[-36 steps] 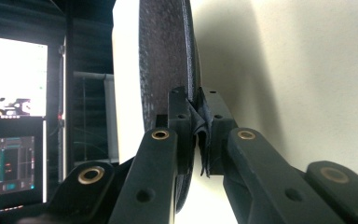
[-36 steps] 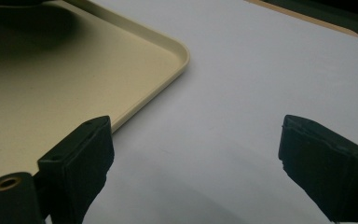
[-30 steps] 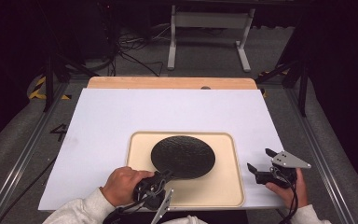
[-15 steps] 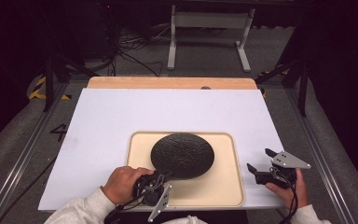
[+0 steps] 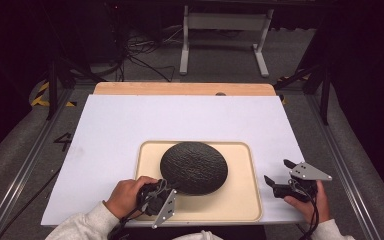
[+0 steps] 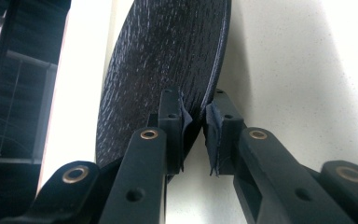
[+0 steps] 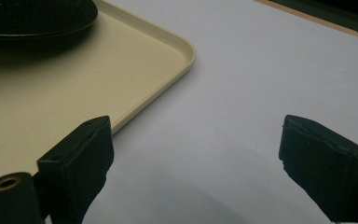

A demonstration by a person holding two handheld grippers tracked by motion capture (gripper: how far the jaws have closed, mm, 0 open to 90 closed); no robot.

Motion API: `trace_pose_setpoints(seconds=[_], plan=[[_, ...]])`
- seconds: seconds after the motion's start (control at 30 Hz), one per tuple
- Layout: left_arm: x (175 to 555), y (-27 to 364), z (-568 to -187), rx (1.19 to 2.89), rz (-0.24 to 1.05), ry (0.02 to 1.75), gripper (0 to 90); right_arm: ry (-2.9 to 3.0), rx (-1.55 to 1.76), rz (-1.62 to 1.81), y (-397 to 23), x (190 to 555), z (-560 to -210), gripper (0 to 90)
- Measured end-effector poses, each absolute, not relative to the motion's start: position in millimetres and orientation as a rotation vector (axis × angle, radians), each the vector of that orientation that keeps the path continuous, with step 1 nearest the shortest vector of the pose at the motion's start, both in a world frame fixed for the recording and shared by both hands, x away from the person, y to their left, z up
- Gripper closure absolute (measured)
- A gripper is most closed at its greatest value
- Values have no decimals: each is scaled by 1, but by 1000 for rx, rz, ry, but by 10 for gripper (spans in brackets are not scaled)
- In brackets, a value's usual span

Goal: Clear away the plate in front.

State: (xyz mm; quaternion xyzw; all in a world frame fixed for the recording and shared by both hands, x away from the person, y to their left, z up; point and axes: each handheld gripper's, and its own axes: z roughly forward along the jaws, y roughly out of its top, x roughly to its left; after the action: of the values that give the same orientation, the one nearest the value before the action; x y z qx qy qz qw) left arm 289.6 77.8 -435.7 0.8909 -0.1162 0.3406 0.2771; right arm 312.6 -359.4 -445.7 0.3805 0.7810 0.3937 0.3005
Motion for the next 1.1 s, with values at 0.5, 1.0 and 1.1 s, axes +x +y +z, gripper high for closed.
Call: trace_pose_setpoints(seconds=[0.5, 1.0, 1.1], plan=[[290, 76, -451, 2465, 820, -315, 688, 2076, 999, 1026, -359, 312, -446, 106], [293, 86, -449, 2424, 582, -157, 663, 2074, 999, 1027, -359, 313, -446, 106], [293, 88, -449, 2413, 540, -135, 644, 2077, 995, 1026, -359, 312, -446, 106]])
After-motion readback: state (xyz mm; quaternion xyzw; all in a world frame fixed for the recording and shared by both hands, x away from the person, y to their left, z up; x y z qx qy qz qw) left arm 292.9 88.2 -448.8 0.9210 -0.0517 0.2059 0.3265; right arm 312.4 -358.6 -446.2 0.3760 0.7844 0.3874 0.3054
